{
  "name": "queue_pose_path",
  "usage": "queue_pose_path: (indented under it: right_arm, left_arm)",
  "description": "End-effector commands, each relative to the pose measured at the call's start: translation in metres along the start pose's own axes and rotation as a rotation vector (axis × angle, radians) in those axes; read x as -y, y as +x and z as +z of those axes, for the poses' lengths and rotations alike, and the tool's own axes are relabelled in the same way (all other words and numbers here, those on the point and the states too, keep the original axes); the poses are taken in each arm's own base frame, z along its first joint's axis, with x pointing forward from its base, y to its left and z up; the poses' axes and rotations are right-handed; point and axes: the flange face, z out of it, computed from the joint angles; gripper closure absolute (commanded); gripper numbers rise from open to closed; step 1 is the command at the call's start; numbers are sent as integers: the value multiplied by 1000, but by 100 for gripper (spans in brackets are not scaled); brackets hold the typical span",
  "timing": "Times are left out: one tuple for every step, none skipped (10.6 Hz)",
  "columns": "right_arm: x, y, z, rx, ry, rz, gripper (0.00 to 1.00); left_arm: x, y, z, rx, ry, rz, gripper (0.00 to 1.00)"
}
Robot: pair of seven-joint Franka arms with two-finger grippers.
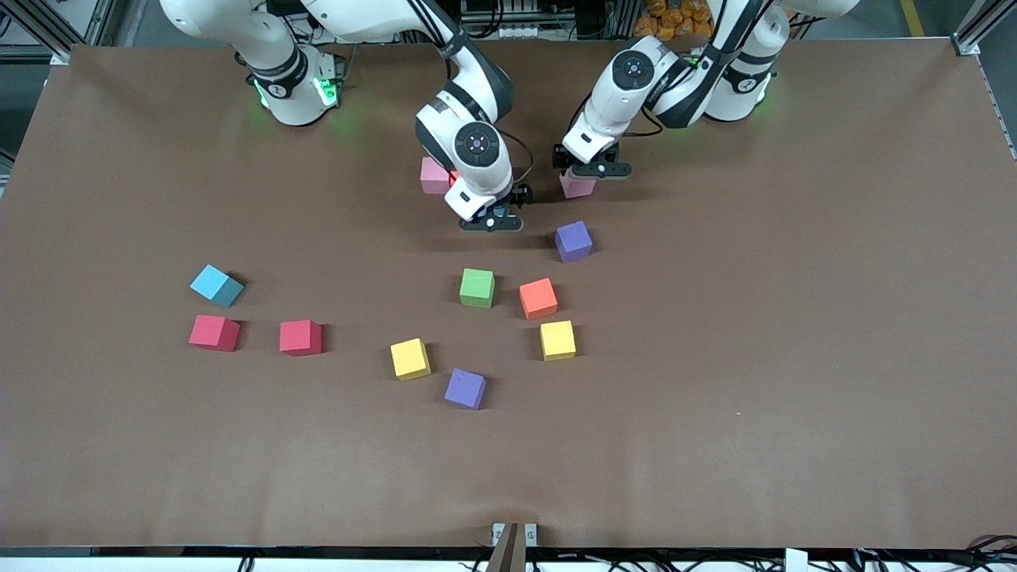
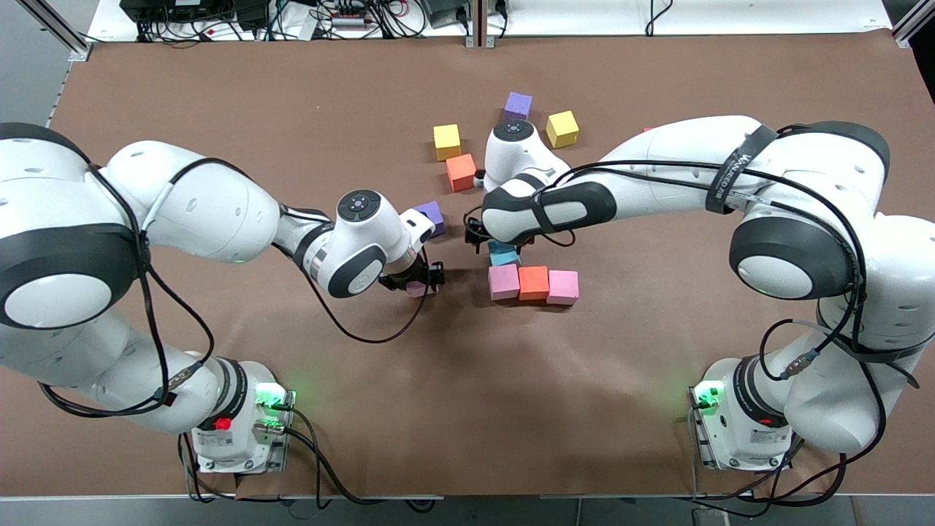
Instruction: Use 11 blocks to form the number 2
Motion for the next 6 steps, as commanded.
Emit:
queue_pose_path:
  right_arm:
    - [-2,-2,-16,-1,10,15,0]
    - [-1,-2,-17,-3,12,14,0]
    - [-1,-2,-15,-4,12,14,0]
    - [-1,-2,-15,-5,13,14,0]
    - [0,-2,-15,-5,13,13,0]
    - [0,-2,-15,-5,13,13,0]
  left_arm:
    - [-7,19,-18,28,14,12,100]
    - [-7,20,-19,33,17,26,100]
    - [-7,21,-18,36,17,45,100]
    - [-6,21,-18,35,17,46,100]
    - [-7,22,-18,36,16,46,100]
    - [-10,23,-19,36,12,46,100]
